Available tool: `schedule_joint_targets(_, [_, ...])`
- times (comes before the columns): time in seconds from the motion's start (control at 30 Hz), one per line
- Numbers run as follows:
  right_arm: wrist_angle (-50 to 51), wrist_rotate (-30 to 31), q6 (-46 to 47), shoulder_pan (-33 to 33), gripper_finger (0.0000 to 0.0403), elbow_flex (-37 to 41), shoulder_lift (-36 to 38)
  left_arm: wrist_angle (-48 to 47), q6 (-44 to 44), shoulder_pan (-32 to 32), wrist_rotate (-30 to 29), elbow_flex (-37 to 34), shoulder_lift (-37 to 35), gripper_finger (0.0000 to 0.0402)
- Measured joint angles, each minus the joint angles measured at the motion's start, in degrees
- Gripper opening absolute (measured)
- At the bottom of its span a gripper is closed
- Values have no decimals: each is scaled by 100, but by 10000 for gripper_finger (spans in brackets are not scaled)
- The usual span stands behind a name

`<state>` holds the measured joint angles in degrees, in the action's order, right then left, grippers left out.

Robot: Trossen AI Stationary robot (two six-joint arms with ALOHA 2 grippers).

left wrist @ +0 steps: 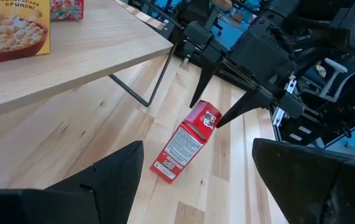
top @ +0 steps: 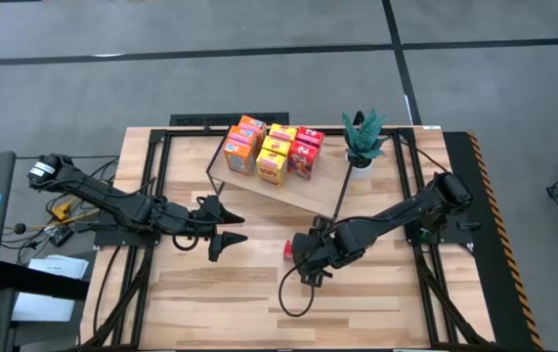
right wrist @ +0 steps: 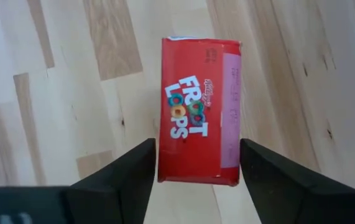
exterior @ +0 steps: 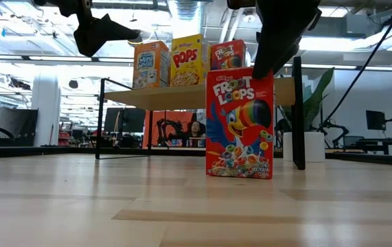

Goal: Stack cereal on shelf
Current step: Put the red cereal box aligned with the other red cereal box on the shelf

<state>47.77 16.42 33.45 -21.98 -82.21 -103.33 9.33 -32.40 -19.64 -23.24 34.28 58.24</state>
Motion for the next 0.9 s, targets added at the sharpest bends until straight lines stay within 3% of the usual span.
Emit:
schedule_joint_targets(0.4, [2, -4, -71, 0, 160, -2, 0, 0, 0, 0, -2, 1, 0, 293])
schedule_joint_targets(0.67, [412, -6, -387, 71, 177, -469, 337, -1, -36, -1, -4, 0, 0, 293])
schedule_joint_targets(0.9, [1069, 220, -542, 641, 180, -1057, 1073, -1, -90, -2, -9, 0, 0, 293])
